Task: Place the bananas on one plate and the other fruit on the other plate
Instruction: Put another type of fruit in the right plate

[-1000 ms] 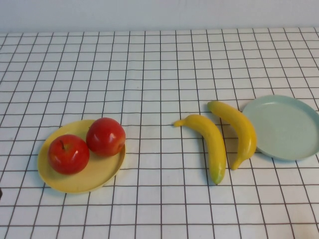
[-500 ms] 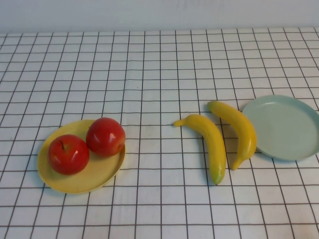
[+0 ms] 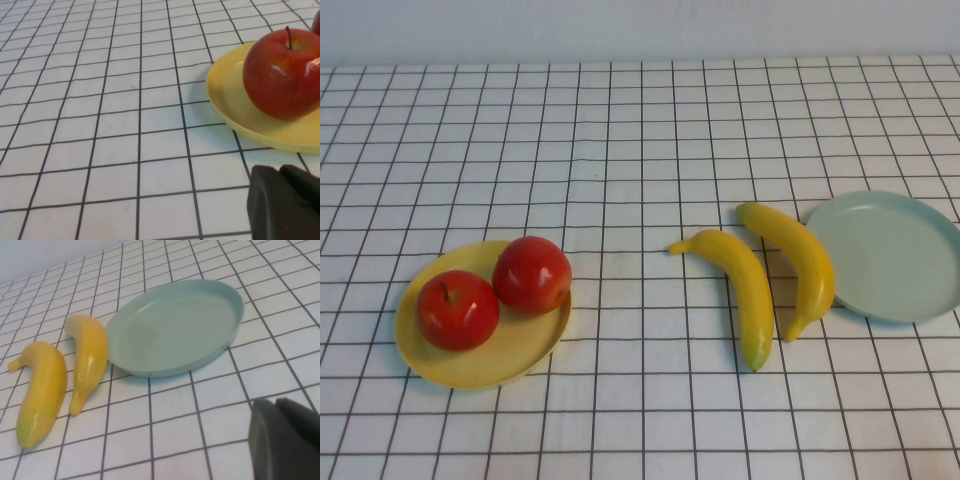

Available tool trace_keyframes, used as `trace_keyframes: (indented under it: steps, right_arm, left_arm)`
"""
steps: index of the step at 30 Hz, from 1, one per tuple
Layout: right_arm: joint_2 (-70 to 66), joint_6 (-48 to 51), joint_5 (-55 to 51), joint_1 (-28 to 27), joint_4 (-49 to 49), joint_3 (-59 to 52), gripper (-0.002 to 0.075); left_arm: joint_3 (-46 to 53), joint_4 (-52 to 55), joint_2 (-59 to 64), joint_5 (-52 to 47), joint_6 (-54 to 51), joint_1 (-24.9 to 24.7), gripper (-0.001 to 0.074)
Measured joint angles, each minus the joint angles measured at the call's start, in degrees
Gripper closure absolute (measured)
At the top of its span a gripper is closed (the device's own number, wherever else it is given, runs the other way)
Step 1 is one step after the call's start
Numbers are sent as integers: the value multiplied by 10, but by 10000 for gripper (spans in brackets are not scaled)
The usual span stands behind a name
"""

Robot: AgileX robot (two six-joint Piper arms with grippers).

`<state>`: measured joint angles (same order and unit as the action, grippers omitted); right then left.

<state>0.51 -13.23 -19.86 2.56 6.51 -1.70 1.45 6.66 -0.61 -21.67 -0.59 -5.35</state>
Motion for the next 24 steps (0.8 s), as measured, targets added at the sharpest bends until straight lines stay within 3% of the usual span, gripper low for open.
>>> trace_keyframes:
  steps: [24]
  right_arm:
    - [0, 0, 0, 0, 0, 0, 742]
  left_arm:
    - [0, 0, 0, 0, -4, 0, 735]
